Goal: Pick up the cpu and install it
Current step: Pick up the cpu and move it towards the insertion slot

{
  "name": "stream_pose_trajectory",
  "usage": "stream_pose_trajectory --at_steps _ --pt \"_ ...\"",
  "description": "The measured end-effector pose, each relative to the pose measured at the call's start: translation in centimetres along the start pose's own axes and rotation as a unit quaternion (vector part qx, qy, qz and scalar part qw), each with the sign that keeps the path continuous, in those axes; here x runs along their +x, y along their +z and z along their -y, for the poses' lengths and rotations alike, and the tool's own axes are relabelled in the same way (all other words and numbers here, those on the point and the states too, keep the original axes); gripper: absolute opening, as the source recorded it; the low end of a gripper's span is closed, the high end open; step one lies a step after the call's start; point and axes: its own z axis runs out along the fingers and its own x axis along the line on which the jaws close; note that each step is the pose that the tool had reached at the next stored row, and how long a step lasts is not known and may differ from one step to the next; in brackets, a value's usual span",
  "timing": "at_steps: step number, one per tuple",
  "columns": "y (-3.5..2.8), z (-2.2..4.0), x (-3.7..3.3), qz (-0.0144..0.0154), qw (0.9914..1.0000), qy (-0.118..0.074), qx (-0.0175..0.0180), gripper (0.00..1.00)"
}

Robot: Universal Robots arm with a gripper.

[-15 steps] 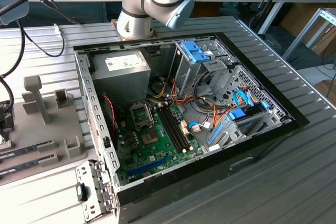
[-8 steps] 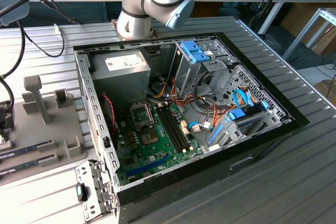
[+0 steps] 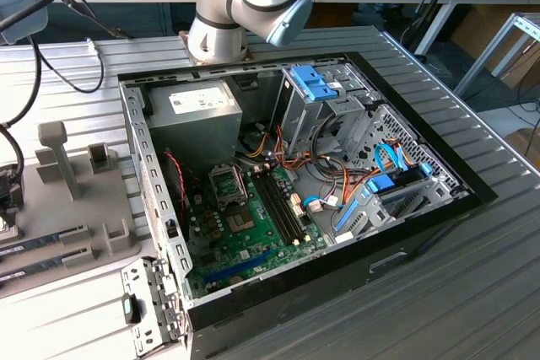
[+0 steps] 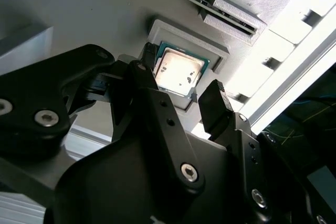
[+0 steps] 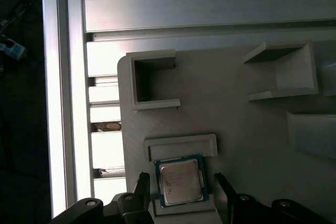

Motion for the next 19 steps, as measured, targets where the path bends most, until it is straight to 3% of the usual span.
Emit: stream_pose_trajectory --at_steps 19 --pt "0.33 0.01 0.0 0.0 1.0 -0.001 0.0 0.6"
